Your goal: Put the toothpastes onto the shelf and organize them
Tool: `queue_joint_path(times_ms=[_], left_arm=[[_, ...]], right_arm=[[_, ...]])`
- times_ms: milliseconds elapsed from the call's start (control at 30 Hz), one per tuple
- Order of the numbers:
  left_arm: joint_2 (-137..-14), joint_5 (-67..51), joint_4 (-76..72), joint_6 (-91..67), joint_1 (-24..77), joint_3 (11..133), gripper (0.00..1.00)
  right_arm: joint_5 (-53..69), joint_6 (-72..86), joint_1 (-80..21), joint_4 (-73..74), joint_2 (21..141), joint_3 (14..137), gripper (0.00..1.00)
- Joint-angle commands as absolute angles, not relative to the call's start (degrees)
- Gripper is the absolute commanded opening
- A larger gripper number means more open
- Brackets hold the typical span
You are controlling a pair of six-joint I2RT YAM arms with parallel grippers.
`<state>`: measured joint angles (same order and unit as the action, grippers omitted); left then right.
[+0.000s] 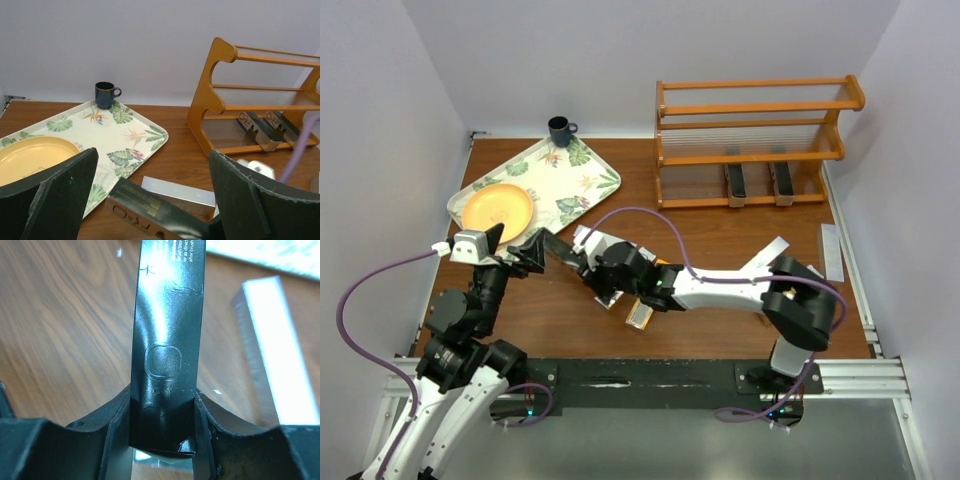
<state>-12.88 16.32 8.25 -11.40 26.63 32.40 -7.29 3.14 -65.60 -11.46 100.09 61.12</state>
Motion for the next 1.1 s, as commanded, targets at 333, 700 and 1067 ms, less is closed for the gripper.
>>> queue_joint_path(times_ms=[333, 700, 1067], left_arm=[[-13.1, 16.52, 7.12, -11.69, 26.19, 33.66, 0.98], [-14.15, 16.08, 7.12, -11.69, 26.19, 33.75, 0.98], [-14.59, 15.91, 7.12, -11.78, 26.19, 33.66, 0.98]], right_arm=[[-25.04, 6.67, -58.37, -0.18, 78.34, 48.7, 0.22], [-28.21, 13.97, -40.53, 3.34, 70.39, 43.41, 0.21], [-29.01, 14.41, -33.67, -6.14, 87.96, 53.96, 0.21]])
